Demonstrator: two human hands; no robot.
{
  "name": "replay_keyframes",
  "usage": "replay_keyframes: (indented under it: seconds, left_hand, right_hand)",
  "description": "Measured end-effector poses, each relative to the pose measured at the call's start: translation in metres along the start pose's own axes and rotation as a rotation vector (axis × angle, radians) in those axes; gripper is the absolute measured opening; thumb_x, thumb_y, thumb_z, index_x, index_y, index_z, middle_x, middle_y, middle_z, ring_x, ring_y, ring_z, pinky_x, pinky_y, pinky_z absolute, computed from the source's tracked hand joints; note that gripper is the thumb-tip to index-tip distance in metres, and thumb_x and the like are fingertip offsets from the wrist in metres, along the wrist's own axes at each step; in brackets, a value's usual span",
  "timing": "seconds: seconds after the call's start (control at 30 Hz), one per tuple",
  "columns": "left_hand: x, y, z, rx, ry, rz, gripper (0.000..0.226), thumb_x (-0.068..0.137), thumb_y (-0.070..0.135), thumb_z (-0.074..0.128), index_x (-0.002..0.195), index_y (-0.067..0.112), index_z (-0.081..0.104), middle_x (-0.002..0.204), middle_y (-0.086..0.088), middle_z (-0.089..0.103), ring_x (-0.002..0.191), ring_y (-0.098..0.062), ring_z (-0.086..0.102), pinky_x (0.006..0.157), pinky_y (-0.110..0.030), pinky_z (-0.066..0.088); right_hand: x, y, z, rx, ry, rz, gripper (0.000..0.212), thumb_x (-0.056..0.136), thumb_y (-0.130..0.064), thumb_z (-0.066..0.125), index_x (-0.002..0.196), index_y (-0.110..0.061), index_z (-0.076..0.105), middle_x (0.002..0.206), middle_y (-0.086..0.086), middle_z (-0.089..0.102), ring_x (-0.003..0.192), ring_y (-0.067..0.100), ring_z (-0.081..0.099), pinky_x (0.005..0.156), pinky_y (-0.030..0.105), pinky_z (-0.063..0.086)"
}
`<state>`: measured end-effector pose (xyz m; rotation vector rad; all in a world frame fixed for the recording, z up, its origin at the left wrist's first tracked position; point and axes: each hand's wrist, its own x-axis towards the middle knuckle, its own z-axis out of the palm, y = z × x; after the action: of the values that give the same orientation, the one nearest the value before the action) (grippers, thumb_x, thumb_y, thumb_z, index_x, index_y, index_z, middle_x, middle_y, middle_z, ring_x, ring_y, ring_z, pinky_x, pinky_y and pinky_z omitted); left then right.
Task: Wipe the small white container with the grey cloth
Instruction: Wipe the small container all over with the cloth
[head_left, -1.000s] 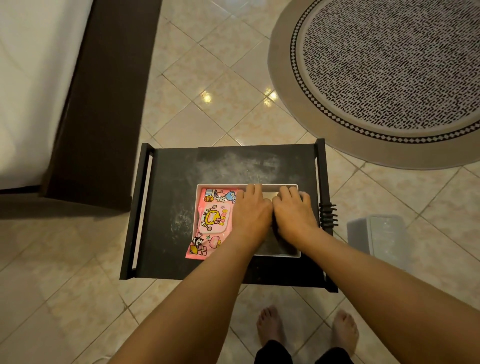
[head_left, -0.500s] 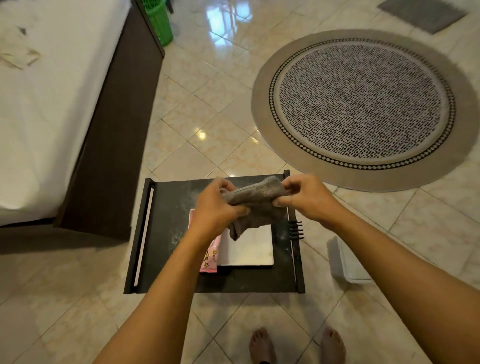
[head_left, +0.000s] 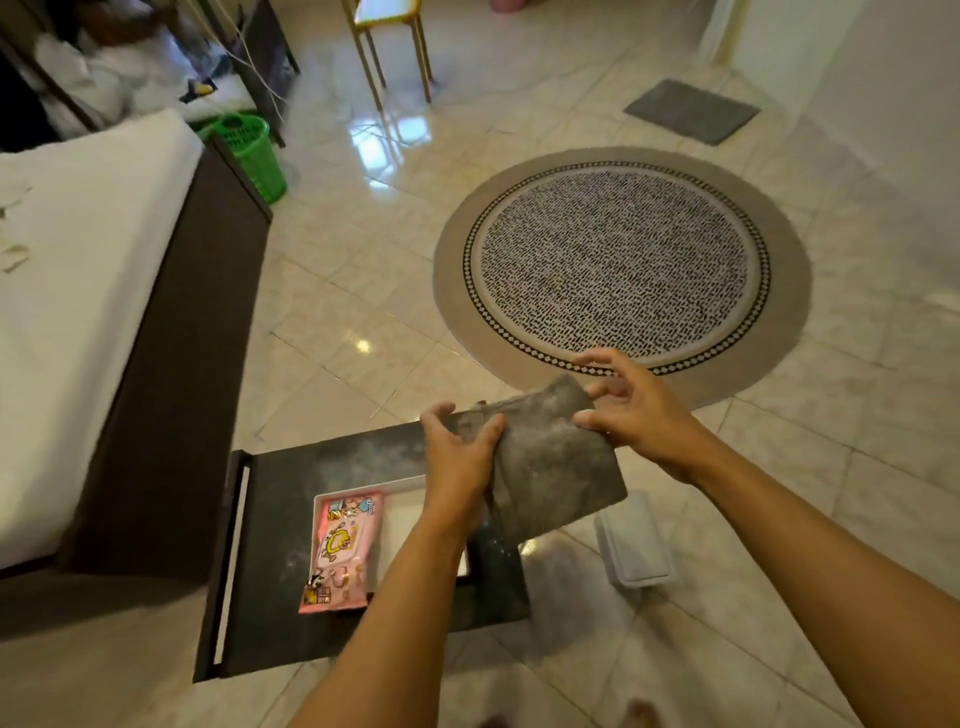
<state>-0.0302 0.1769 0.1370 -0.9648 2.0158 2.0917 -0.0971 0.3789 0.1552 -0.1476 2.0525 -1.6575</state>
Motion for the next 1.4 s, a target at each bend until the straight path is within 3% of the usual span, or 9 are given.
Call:
replay_keyframes:
  seconds: [0.2, 0.37, 0.47, 0.63, 0.73, 1.07, 1.17, 1.27, 1.4]
  left_hand:
    - [-0.001, -0.052, 0.065, 0.12, -0.228, 0.069, 0.029, 0.088, 0.011, 0.071, 0.116, 0.02, 0.069, 0.117, -0.011, 0.066, 0.095, -0.018, 0.068, 0.073, -0.03, 0.061]
    - [0.027, -0.131, 0.11, 0.277, -0.386, 0.027, 0.069, 0.074, 0.012, 0.084, 0.137, 0.018, 0.055, 0.119, 0.008, 0.052, 0.109, -0.013, 0.055, 0.084, -0.022, 0.056]
    - [0.049, -0.185, 0.131, 0.416, -0.405, 0.1, 0.078, 0.076, 0.013, 0.082, 0.144, 0.019, 0.046, 0.12, 0.009, 0.047, 0.116, -0.013, 0.05, 0.087, -0.017, 0.049]
    - [0.089, -0.283, 0.152, 0.535, -0.364, 0.129, 0.082, 0.076, 0.013, 0.082, 0.147, 0.019, 0.042, 0.13, 0.008, 0.042, 0.128, -0.016, 0.043, 0.107, -0.04, 0.044]
    - [0.115, -0.335, 0.161, 0.541, -0.332, 0.141, 0.082, 0.077, 0.011, 0.082, 0.148, 0.018, 0.041, 0.127, 0.009, 0.042, 0.125, -0.013, 0.043, 0.106, -0.039, 0.046]
    - [0.184, -0.443, 0.18, 0.581, -0.346, 0.24, 0.079, 0.081, 0.012, 0.078, 0.148, 0.026, 0.039, 0.127, 0.012, 0.036, 0.121, -0.007, 0.041, 0.075, -0.006, 0.042]
    - [0.188, -0.458, 0.18, 0.572, -0.326, 0.301, 0.072, 0.083, 0.023, 0.076, 0.145, 0.034, 0.04, 0.13, 0.01, 0.029, 0.127, -0.014, 0.039, 0.092, -0.019, 0.048]
    - [0.182, -0.462, 0.179, 0.764, -0.199, 0.513, 0.072, 0.085, 0.044, 0.069, 0.147, 0.039, 0.034, 0.144, 0.007, 0.015, 0.136, -0.018, 0.02, 0.111, -0.038, 0.033]
    - [0.165, -0.462, 0.189, 1.076, -0.201, 0.751, 0.071, 0.089, 0.059, 0.05, 0.151, 0.041, 0.02, 0.158, 0.0, -0.003, 0.144, -0.027, -0.002, 0.115, -0.052, 0.012]
  right_hand:
    - [-0.022, 0.08, -0.058, -0.053, 0.118, 0.084, 0.027, 0.088, -0.004, 0.068, 0.108, -0.022, 0.074, 0.123, 0.008, 0.066, 0.094, 0.025, 0.07, 0.071, 0.036, 0.063]
    - [-0.022, 0.17, -0.087, -0.154, -0.006, 0.219, 0.07, 0.078, 0.007, 0.074, 0.139, -0.022, 0.053, 0.126, -0.011, 0.05, 0.088, 0.042, 0.059, 0.072, 0.047, 0.062]
    - [-0.013, 0.231, -0.092, -0.245, -0.056, 0.267, 0.079, 0.078, 0.01, 0.071, 0.145, -0.022, 0.045, 0.125, -0.014, 0.044, 0.081, 0.029, 0.054, 0.074, 0.052, 0.06]
    - [0.018, 0.33, -0.087, -0.416, -0.112, 0.241, 0.079, 0.078, 0.004, 0.074, 0.147, -0.02, 0.043, 0.131, -0.004, 0.042, 0.102, 0.021, 0.055, 0.08, 0.022, 0.055]
    - [0.041, 0.386, -0.082, -0.495, -0.133, 0.222, 0.081, 0.078, 0.001, 0.075, 0.148, -0.021, 0.041, 0.131, -0.007, 0.039, 0.109, 0.013, 0.049, 0.081, 0.011, 0.043]
    - [0.083, 0.505, -0.081, -0.636, 0.068, 0.15, 0.066, 0.095, -0.019, 0.06, 0.153, -0.029, 0.031, 0.139, -0.001, 0.04, 0.128, 0.018, 0.043, 0.105, 0.035, 0.042]
    - [0.089, 0.522, -0.084, -0.588, 0.081, 0.221, 0.061, 0.102, -0.023, 0.046, 0.155, -0.036, 0.02, 0.135, 0.008, 0.048, 0.115, 0.022, 0.054, 0.093, 0.034, 0.046]
    - [0.088, 0.532, -0.079, -0.441, 0.091, 0.227, 0.054, 0.105, -0.026, 0.037, 0.155, -0.037, 0.021, 0.146, 0.004, 0.047, 0.12, 0.024, 0.054, 0.075, 0.029, 0.052]
    - [0.081, 0.536, -0.074, -0.363, 0.153, 0.158, 0.051, 0.104, -0.021, 0.042, 0.153, -0.03, 0.031, 0.141, 0.014, 0.054, 0.109, 0.033, 0.062, 0.081, 0.043, 0.058]
